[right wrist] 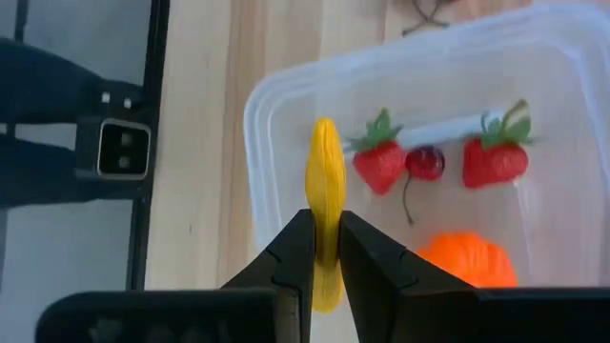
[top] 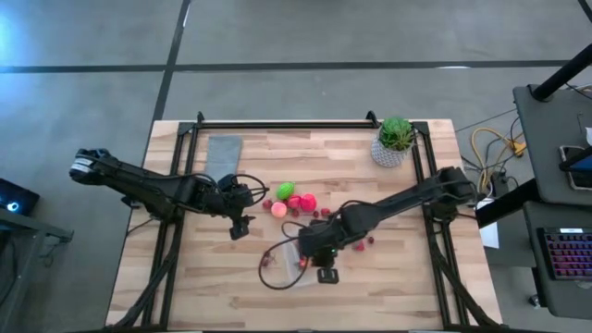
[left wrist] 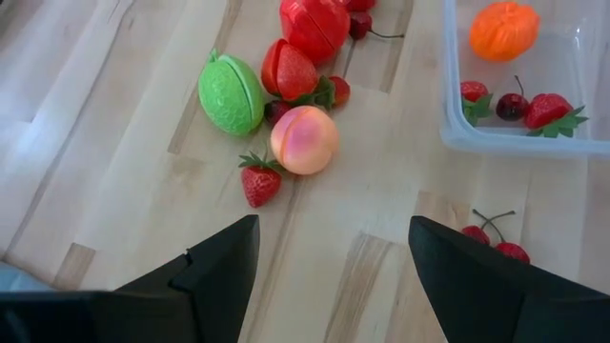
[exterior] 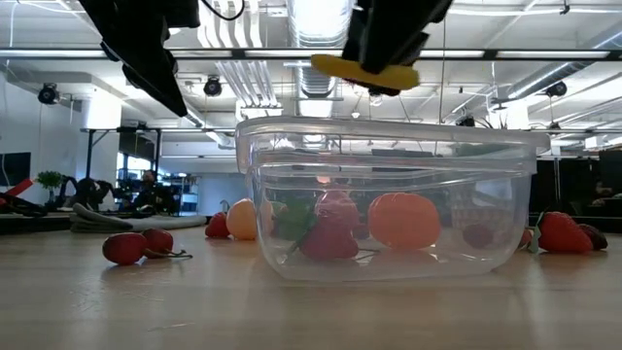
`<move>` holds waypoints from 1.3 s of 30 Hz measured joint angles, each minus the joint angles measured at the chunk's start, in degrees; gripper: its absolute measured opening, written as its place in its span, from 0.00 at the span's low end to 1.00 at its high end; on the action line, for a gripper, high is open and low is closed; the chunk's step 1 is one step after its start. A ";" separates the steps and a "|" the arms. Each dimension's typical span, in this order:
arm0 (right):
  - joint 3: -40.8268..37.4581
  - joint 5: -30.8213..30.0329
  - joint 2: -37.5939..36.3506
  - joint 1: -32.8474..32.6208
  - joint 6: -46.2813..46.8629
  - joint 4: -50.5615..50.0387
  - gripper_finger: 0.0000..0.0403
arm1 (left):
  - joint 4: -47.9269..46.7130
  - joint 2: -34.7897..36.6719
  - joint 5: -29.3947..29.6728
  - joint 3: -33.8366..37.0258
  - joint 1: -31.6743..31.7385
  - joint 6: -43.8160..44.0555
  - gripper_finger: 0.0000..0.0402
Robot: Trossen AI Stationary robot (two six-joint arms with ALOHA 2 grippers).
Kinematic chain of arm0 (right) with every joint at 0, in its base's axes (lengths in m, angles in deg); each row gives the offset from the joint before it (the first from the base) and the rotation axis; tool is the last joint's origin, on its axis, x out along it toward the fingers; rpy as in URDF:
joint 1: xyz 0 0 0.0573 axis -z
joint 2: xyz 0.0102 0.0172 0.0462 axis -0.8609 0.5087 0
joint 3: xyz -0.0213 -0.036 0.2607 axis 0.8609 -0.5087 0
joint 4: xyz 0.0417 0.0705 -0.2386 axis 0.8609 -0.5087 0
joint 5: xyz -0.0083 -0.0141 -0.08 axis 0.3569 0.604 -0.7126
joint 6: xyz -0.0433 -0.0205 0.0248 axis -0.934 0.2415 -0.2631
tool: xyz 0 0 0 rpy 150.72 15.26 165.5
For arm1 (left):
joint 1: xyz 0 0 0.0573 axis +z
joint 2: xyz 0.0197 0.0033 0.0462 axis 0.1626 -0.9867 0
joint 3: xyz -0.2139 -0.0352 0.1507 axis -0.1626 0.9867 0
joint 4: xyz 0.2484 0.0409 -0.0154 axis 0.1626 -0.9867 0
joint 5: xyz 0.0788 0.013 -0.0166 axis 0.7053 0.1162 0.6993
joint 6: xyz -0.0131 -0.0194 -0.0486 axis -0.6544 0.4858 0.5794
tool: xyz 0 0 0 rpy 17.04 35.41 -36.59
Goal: Pick and placing Produce into tupperware
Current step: Put the yellow corn into the transparent bin, then put the red strawberry into the transparent bin
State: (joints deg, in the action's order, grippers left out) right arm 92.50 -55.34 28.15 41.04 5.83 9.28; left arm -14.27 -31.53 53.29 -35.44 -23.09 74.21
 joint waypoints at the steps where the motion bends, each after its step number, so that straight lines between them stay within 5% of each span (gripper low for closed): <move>1: 0.39 0.01 0.49 0.08 0.05 0.03 0.11 | -0.04 0.00 -0.02 0.00 0.00 0.00 0.64; 10: 2.05 -0.92 2.53 0.14 1.90 -0.38 0.32 | -0.46 0.00 -0.44 0.00 0.00 -0.04 0.64; 18: 2.05 -11.18 -1.55 0.14 4.27 -9.03 0.48 | -0.59 0.00 -0.63 0.00 0.00 -0.09 0.64; 27: -1.36 -17.57 -7.38 -0.23 8.17 -18.13 0.51 | 1.13 0.00 -0.63 1.65 0.00 -1.68 0.64; 39: -15.00 -22.93 -20.67 -1.66 21.63 -19.80 0.51 | 22.37 -0.07 3.15 15.10 1.55 -17.11 0.64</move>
State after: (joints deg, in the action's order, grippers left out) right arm 77.50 -78.27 7.48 39.38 27.46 -10.51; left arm 8.11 -31.59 56.43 -20.33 -21.54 57.10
